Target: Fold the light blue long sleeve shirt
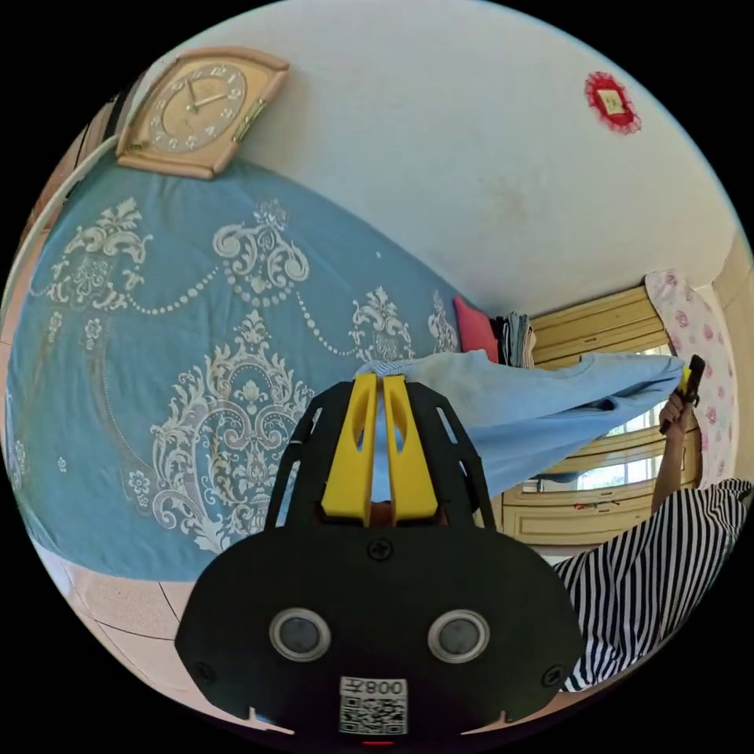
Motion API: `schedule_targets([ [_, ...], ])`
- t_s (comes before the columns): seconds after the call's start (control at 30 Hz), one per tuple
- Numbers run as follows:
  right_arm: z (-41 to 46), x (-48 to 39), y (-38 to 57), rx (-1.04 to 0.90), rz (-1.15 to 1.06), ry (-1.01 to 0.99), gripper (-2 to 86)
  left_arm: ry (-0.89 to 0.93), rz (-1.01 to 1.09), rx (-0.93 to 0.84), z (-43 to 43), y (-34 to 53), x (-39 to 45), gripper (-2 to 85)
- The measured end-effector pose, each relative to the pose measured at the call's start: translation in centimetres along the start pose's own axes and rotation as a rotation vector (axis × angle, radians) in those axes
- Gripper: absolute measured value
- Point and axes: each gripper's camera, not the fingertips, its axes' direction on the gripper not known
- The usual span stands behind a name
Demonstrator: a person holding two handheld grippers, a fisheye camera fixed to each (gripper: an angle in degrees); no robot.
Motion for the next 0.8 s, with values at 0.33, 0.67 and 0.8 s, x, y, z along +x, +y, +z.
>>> schedule_targets([
  [0.33, -9.6, -0.1, 9.0, 0.248, -0.106, -0.103, 2.3, -0.102, 0.147, 0.475, -24.7, 10.5, 13.5, 1.2],
  [0.67, -17.7, -4.0, 17.6, 0.437, -0.348, -0.103, 2.2, -0.297, 0.362, 0.768, -38.6, 22.3, 28.7, 1.1],
  [0.8, -18.7, -4.4, 18.6, 0.448, -0.405, -0.042, 2.3, -0.333, 0.428, 0.827, -40.6, 23.6, 32.0, 1.1],
])
